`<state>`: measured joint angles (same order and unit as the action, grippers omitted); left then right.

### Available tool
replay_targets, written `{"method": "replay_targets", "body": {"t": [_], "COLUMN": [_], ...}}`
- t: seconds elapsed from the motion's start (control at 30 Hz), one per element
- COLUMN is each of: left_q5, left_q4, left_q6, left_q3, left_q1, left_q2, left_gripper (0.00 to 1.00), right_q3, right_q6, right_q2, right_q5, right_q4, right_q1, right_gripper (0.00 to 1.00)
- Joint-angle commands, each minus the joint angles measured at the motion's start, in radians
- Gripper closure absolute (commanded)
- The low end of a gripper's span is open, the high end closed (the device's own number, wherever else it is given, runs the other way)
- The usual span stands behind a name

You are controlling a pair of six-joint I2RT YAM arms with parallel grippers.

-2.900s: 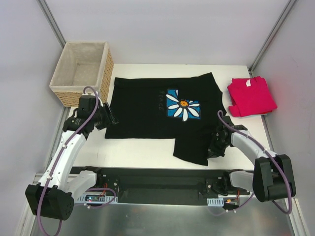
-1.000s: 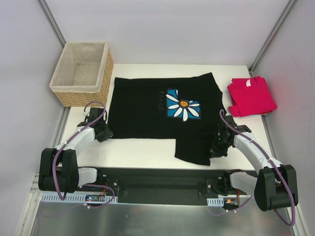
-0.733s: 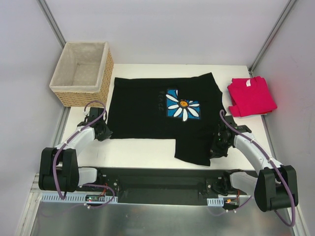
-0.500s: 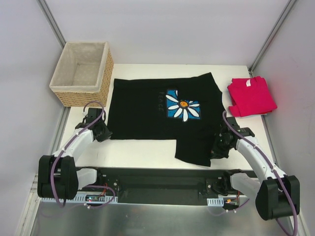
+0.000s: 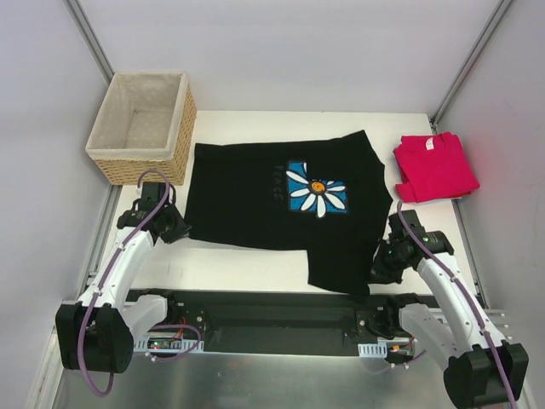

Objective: Fold and stack the t-shirts

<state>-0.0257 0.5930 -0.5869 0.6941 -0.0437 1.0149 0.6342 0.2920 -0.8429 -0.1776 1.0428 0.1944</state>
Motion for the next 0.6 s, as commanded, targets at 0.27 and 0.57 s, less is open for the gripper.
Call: {"method": "replay_targets", "body": {"t": [0.27,0.57], "left_q5": [-0.051,-0.023], "left_q4": [0.168,0.169], "left_q6": [0.035,0.048], "left_q3": [0.076,0.142], "left_q1": [0.008,0.008], "left_q2": [-0.087,-0.042], "left_gripper": [1.0,1.0], "right_q3": [0.082,0.352], "right_q6": [0.064,-0.014], "right_q2": [0.127,-0.047], "right_q5": [-0.027,0.064], "right_q4": [0.201,0.2], "right_q1": [0.013,0.011], "right_gripper": [0.99,0.99]}}
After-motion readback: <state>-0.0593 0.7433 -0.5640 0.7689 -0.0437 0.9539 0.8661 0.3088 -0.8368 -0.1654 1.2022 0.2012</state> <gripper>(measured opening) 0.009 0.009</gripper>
